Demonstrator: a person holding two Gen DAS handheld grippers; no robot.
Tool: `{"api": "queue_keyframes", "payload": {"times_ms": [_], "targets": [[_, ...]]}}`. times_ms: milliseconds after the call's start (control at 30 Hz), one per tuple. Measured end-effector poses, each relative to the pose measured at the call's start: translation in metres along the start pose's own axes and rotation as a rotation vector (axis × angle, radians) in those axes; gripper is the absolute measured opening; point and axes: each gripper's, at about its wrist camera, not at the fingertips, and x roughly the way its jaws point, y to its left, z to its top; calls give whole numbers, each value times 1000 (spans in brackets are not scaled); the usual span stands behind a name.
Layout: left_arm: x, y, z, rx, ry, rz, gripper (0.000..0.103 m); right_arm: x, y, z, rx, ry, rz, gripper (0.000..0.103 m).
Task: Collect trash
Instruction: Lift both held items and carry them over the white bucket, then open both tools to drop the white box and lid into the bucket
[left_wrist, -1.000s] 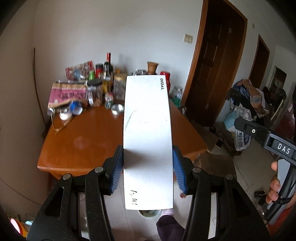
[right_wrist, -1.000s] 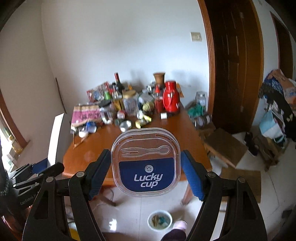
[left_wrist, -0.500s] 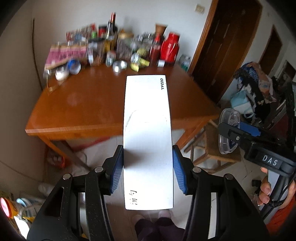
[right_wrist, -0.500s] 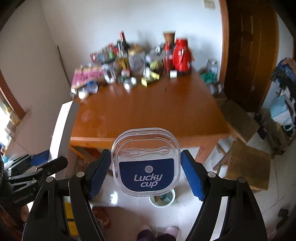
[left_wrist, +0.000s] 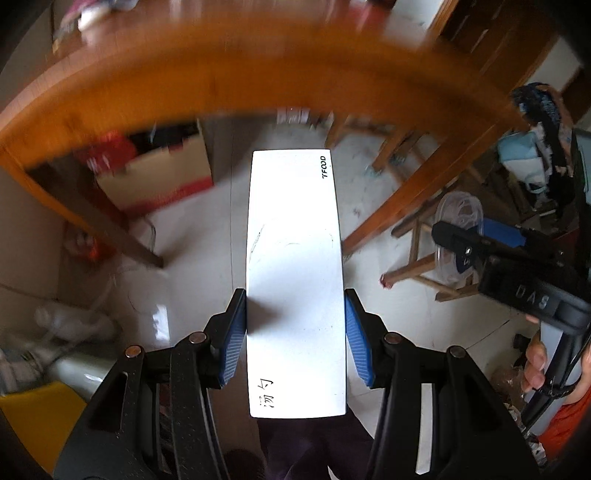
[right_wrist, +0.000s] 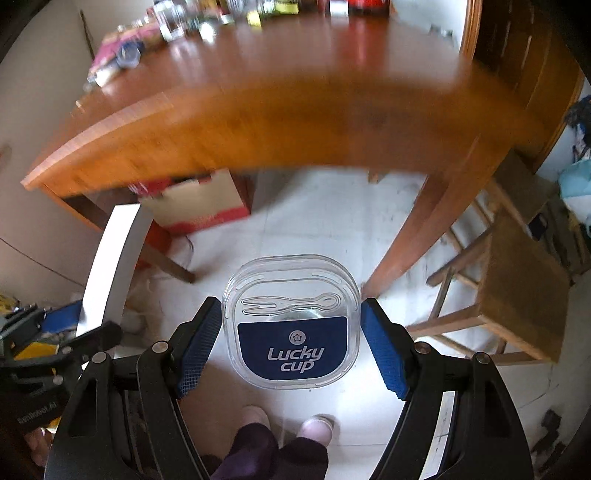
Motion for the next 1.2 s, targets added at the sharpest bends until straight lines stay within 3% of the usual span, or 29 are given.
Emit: {"api": "queue_keyframes", "payload": {"times_ms": [200,367,500,733,867,933,1000,1200], "targets": [[84,22,-26,-65,88,32,50,79,-6,-10,-3,88,58,74],[131,30,-34,-78,131,42,50,125,-8,-17,34,166,165,76],[158,29,-39,-87,181,43,50,149,-16,-26,72,243,151,76],[184,8,-42,-74,255,-10,50,138,-37,-33,93,270,109,76],[189,-11,-35,-64,258,-43,50,128,-51,-34,112,265,75,76],[192,-17,-29,-64,253,-34,54,125,-55,-34,121,258,64,76],[199,-17,-24,-78,283,4,71,123,-56,-31,126,251,57,76],[165,-17,-10,-103,247,15,71,86,-57,-22,129,211,45,76]]}}
